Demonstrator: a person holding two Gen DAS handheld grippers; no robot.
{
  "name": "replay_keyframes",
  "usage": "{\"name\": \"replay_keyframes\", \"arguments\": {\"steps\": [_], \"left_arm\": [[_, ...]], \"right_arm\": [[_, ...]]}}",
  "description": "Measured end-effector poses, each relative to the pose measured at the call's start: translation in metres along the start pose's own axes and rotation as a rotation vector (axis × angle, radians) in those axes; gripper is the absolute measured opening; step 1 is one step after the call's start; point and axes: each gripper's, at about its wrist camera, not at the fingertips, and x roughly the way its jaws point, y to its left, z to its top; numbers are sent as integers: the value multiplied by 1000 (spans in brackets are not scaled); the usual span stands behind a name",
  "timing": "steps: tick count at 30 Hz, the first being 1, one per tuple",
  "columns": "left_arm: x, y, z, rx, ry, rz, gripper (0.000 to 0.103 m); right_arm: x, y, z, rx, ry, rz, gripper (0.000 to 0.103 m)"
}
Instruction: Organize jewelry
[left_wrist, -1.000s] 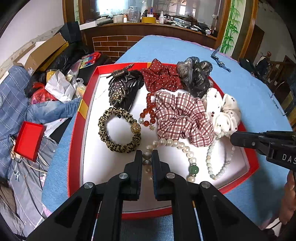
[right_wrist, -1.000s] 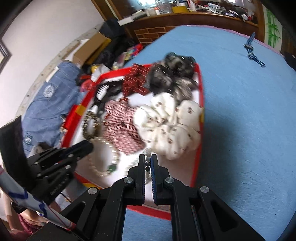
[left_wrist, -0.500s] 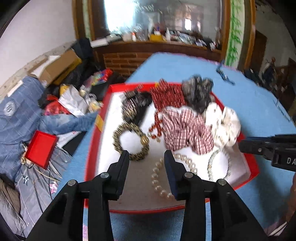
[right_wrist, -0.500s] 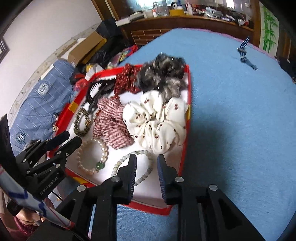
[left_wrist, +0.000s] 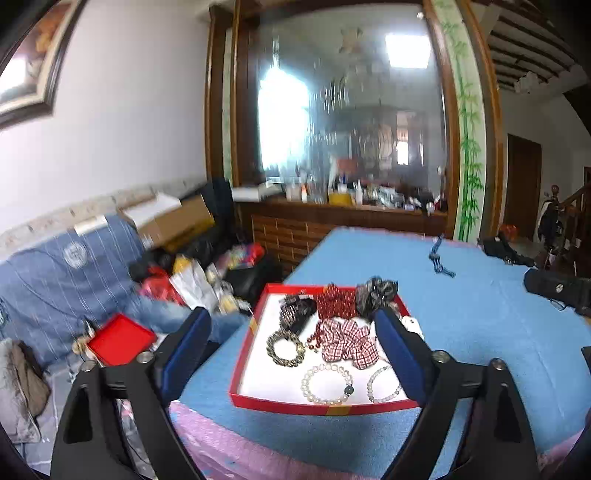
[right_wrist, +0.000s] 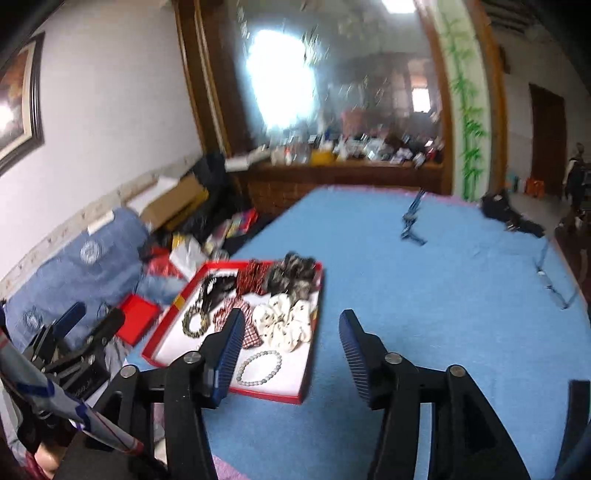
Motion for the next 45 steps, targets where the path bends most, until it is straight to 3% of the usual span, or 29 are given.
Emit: {"name": "replay_keyframes", "arguments": {"steps": [1,4,11,13,16,19,25,45], "left_arm": [[-9,-3,-2,8,-23,10,99],[-28,-13,-17,69,-62,29,103],[-36,-17,-48,101,28,34,103],[-39,-17,-54,116,33,58,103],[-40,-14,-58,114,38,26,103],[-32,-10,-60,82,75,-43,103],[-7,-7,-68,91,162,35,103],[12,28,-79,-16,227,45,103]], "right_arm": [[-12,1,-5,0,-26,-11,74],[-31,9,-22,-23,-59,-41,84],[-42,24,-60,-45,-4,-78,89],[-49,28,-63,-58,-15,-104,94],[-57,32,-69,-75,-44,-137,98],[-48,36,-70,-87,-26,-142,99],[-21,45,-80,-110,53,-151,99],[-5,75,-91,-211,99,-171,99]]}}
